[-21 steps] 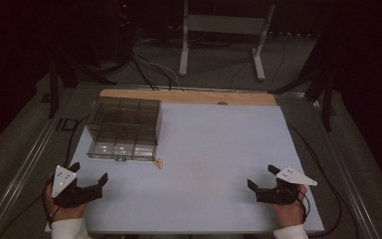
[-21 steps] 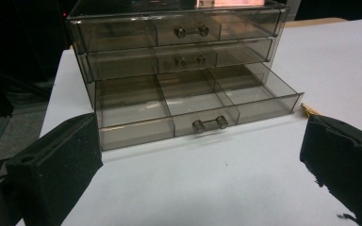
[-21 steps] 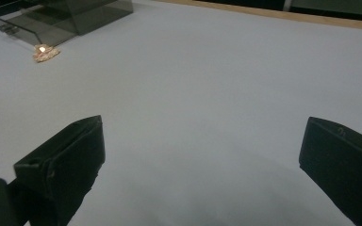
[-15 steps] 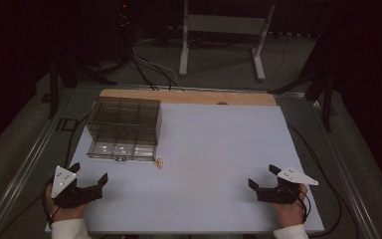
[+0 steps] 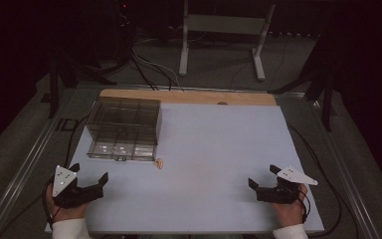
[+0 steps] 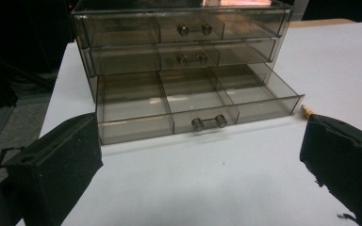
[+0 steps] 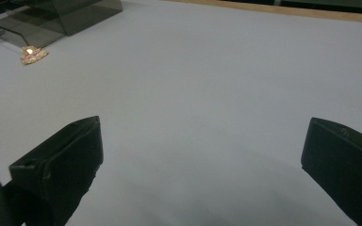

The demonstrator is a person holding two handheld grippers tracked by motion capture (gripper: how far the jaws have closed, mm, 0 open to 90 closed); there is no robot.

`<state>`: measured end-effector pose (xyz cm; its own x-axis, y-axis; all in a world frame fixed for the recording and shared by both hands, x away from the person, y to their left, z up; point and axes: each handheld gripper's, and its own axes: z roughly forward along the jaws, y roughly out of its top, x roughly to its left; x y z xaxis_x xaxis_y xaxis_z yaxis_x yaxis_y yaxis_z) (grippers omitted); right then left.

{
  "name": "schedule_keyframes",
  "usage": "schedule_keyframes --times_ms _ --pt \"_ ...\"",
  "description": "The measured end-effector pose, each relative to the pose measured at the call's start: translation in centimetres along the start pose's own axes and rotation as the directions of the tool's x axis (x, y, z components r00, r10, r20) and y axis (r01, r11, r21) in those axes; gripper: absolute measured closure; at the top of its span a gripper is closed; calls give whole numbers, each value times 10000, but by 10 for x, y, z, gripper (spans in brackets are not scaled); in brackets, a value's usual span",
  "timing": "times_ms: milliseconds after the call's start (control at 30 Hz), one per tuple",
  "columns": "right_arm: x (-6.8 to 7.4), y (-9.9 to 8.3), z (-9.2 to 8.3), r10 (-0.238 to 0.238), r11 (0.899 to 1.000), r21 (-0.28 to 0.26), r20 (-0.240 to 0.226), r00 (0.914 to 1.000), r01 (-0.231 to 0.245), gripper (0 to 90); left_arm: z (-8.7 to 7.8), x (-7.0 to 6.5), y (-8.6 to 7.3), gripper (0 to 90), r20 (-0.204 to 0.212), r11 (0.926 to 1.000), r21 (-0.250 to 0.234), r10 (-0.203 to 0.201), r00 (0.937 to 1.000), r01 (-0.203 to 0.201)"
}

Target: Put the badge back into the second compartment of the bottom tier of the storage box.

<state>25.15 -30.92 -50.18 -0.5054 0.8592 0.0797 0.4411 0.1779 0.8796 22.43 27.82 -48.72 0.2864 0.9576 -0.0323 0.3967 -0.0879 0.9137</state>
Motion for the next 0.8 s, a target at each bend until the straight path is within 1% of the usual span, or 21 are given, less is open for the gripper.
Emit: schedule_keyframes --times_ms 100,133,200,233,333,367,533,800 --pt "0 0 -1 79 10000 -9 89 9999 -79 1 0 -2 2 2 118 10000 1 -54 9999 54" --pt "0 0 -1 74 10000 -14 113 9999 -74 1 1 -3 3 2 158 9999 -36 -114 9998 115" --pt "0 0 -2 87 10000 -40 156 9998 -86 1 2 -5 5 2 316 9993 -82 -364 9988 367" --pt "0 0 -2 107 9999 -61 178 9998 -106 1 2 -6 6 2 368 9991 -84 -408 9985 411" --pt "0 0 -2 87 9999 -66 248 9997 -85 1 5 -13 10 2 376 9997 -11 -263 9989 264" --pt "0 0 -2 87 9999 -66 248 9997 -85 1 5 -13 10 2 376 9997 -11 -263 9989 264" --pt "0 0 -3 66 9999 -105 273 9996 -63 1 14 -23 13 2 458 9998 214 -19 9989 9" --pt "1 0 -3 91 9999 -110 300 9995 -87 1 28 -34 19 2 516 9993 360 44 9987 -62"
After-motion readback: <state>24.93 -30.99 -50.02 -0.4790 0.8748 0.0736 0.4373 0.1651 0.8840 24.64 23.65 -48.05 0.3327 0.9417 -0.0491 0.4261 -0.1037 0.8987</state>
